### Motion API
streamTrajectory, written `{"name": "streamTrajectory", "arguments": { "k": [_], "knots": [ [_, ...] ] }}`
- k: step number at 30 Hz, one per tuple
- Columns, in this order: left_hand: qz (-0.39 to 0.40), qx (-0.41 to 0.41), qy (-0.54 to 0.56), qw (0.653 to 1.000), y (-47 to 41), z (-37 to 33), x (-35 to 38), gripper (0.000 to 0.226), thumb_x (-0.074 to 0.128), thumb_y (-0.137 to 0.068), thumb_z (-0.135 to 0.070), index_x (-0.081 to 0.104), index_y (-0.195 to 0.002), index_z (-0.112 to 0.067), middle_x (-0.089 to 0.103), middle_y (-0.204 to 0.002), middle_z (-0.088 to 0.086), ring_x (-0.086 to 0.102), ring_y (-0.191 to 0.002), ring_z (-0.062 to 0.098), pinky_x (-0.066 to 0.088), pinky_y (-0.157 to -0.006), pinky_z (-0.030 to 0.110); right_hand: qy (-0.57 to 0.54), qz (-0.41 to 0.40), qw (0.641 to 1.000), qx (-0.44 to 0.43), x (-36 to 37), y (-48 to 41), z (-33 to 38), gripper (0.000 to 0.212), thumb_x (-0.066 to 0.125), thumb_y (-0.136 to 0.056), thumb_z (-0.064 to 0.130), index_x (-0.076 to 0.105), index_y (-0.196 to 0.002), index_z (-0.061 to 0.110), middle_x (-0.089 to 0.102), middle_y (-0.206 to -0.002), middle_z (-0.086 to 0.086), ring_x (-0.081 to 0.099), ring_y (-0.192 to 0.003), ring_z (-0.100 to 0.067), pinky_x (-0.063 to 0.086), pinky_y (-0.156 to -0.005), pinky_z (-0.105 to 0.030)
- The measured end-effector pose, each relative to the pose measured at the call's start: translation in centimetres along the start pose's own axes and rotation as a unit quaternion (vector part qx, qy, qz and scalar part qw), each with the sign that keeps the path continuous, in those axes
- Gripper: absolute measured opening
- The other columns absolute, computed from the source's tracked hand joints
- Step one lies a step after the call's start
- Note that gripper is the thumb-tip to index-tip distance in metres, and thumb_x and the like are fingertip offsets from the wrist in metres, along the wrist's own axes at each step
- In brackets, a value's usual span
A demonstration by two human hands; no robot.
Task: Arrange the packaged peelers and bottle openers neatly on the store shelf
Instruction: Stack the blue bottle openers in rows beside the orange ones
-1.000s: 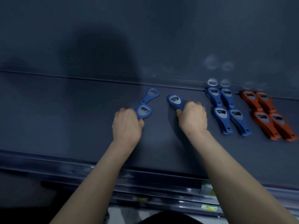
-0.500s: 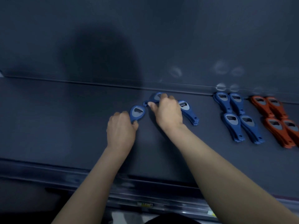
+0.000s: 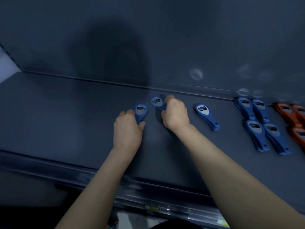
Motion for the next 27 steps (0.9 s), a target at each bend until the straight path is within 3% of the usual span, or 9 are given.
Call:
{"name": "streamTrajectory", "arguments": {
  "k": [3,5,7,11,17,20,22,24,27],
  "knots": [
    [0.019,0.008,0.046,0.999,0.4,-0.7,0.5,0.032,0.068,-0.082,-0.024,0.060,-0.105,-0.004,0.057,-0.101,0.012,0.055,-0.093,0.028,0.038,-0.076,0.030,-0.075,0.020,0.994,0.078,0.0,0.4,-1.2,0.025,0.055,-0.084,0.000,0.056,-0.108,0.006,0.058,-0.111,-0.015,0.056,-0.102,-0.032,0.039,-0.068,-0.025],
    [0.026,0.015,0.064,0.998,0.5,-0.9,0.7,0.031,0.069,-0.081,-0.024,0.062,-0.104,-0.005,0.058,-0.099,0.011,0.056,-0.091,0.028,0.039,-0.076,0.030,-0.115,0.012,0.987,0.112,-0.1,0.6,-2.0,0.007,0.059,-0.081,0.002,0.059,-0.082,0.009,0.059,-0.089,-0.011,0.055,-0.077,-0.028,0.038,-0.058,-0.021],
    [0.032,0.022,0.068,0.997,0.7,-0.9,0.8,0.030,0.070,-0.080,-0.023,0.063,-0.103,-0.006,0.057,-0.099,0.011,0.056,-0.090,0.028,0.041,-0.077,0.031,-0.153,0.009,0.979,0.137,0.2,0.5,-2.7,0.015,0.061,-0.079,0.003,0.054,-0.066,0.009,0.054,-0.073,-0.008,0.045,-0.057,-0.022,0.035,-0.051,-0.020],
    [0.039,0.025,0.069,0.997,0.9,-0.8,0.9,0.027,0.068,-0.082,-0.020,0.063,-0.104,-0.005,0.055,-0.099,0.013,0.055,-0.091,0.028,0.042,-0.077,0.031,-0.186,0.009,0.969,0.162,0.3,0.5,-3.3,0.009,0.060,-0.077,0.005,0.058,-0.068,0.005,0.057,-0.068,-0.008,0.049,-0.055,-0.021,0.037,-0.047,-0.020],
    [0.056,0.025,0.089,0.994,1.0,-0.6,0.7,0.042,0.069,-0.082,-0.021,0.058,-0.119,-0.004,0.053,-0.103,0.012,0.053,-0.094,0.025,0.042,-0.082,0.030,-0.264,-0.008,0.944,0.198,0.4,1.1,-3.6,0.028,0.058,-0.080,0.005,0.039,-0.060,0.013,0.042,-0.061,-0.002,0.035,-0.049,-0.017,0.033,-0.046,-0.019],
    [0.073,0.017,0.115,0.991,1.0,-0.5,0.7,0.043,0.069,-0.083,-0.020,0.057,-0.121,-0.004,0.053,-0.105,0.010,0.052,-0.093,0.020,0.039,-0.080,0.025,-0.356,0.016,0.908,0.220,0.6,1.6,-2.5,0.006,0.060,-0.081,0.007,0.058,-0.085,0.004,0.049,-0.070,-0.005,0.040,-0.050,-0.014,0.030,-0.036,-0.016],
    [0.074,0.014,0.117,0.990,0.9,-0.3,0.5,0.034,0.062,-0.088,-0.017,0.059,-0.119,-0.005,0.056,-0.109,0.010,0.055,-0.099,0.023,0.040,-0.082,0.026,-0.374,0.044,0.902,0.213,1.2,1.6,-1.7,0.018,0.063,-0.080,0.008,0.061,-0.097,0.000,0.053,-0.071,-0.007,0.043,-0.051,-0.014,0.030,-0.034,-0.016],
    [0.054,0.013,0.116,0.992,0.9,-0.1,0.2,0.021,0.049,-0.092,-0.007,0.063,-0.106,0.001,0.061,-0.105,0.015,0.057,-0.099,0.029,0.045,-0.084,0.035,-0.352,0.054,0.913,0.200,1.6,1.7,-0.9,0.011,0.064,-0.079,0.009,0.062,-0.088,0.002,0.057,-0.072,-0.009,0.045,-0.051,-0.015,0.032,-0.037,-0.019],
    [0.026,0.012,0.120,0.992,0.5,0.3,0.1,0.023,0.041,-0.093,-0.004,0.063,-0.096,0.002,0.063,-0.093,0.018,0.058,-0.088,0.032,0.047,-0.079,0.044,-0.331,0.077,0.919,0.202,2.1,1.9,-0.5,0.007,0.060,-0.082,0.004,0.065,-0.076,0.004,0.059,-0.064,-0.010,0.044,-0.041,-0.014,0.030,-0.035,-0.017]
  ]
}}
Point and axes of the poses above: each hand's wrist, its own y-axis away from the middle knuckle, its own x-axis out of the palm, z = x × y, the point moved 5 cm from there along -y, towards the middle knuckle
